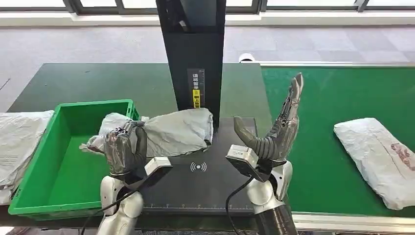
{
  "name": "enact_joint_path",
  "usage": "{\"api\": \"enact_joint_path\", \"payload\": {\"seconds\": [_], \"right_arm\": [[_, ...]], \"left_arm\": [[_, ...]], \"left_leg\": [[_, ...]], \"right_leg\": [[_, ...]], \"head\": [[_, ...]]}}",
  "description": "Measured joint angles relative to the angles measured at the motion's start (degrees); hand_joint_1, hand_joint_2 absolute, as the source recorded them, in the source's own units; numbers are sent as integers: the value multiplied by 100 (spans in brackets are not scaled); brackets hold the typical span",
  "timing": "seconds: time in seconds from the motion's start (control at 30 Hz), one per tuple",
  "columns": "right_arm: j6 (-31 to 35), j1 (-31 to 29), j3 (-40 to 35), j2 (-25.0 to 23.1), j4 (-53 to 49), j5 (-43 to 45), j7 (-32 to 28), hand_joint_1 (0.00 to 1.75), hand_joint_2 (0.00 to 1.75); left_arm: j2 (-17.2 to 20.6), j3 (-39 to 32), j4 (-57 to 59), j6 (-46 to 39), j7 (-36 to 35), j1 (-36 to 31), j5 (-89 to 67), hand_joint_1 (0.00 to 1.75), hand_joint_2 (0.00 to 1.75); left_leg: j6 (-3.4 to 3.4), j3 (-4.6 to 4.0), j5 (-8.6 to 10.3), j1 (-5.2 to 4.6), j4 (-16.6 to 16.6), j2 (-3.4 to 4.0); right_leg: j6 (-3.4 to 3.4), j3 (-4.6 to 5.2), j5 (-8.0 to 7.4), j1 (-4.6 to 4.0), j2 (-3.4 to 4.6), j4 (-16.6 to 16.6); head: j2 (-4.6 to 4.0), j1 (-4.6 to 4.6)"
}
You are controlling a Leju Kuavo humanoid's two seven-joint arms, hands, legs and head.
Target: Moved the parcel from conveyor to table for the left to box.
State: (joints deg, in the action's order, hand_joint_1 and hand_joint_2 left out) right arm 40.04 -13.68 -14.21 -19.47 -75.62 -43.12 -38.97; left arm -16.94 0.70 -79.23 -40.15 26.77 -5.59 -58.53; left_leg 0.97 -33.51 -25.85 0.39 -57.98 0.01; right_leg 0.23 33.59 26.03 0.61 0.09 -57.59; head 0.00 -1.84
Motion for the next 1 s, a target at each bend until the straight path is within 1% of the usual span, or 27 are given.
{"api": "enact_joint_path", "payload": {"seconds": [0.33,0.47,0.53,0.77,0.87,0.93,1.0], "right_arm": [[0,-1,-13,0,4,2,-9,0,175],[0,0,-13,0,4,28,-59,0,175],[0,1,-13,0,4,44,-100,0,175],[0,7,-13,0,2,79,-98,0,175],[0,7,-13,0,2,79,-98,0,175],[0,8,-13,0,0,61,-66,0,175],[0,16,-13,0,-31,39,-2,0,175]], "left_arm": [[-4,-177,-429,0,17,81,-116,175,175],[-4,-350,-917,0,-389,145,-851,175,175],[-2,-519,-1137,0,-485,150,-962,175,175],[-26,-1454,-1572,0,-518,-67,-876,175,175],[-31,-1627,-1635,0,-518,-99,-876,175,175],[-33,-1729,-1664,0,-685,-114,-1012,175,175],[-37,-1869,-1633,0,-1054,-160,-1323,175,175]], "left_leg": [[0,-2,-1,0,0,1],[0,-1,-1,0,0,1],[0,-1,-1,0,0,2],[3,0,2,1,1,3],[3,0,2,3,1,3],[3,0,1,3,1,3],[3,0,1,3,1,3]], "right_leg": [[0,2,0,1,2,0],[0,3,0,0,2,0],[0,5,0,-1,3,0],[-3,7,-2,-6,5,0],[-3,5,-2,-5,4,0],[-3,6,-2,-4,5,0],[-3,8,-2,-2,5,0]], "head": [[0,0],[0,0],[0,0],[2,-2],[0,0],[0,0],[2,0]]}}
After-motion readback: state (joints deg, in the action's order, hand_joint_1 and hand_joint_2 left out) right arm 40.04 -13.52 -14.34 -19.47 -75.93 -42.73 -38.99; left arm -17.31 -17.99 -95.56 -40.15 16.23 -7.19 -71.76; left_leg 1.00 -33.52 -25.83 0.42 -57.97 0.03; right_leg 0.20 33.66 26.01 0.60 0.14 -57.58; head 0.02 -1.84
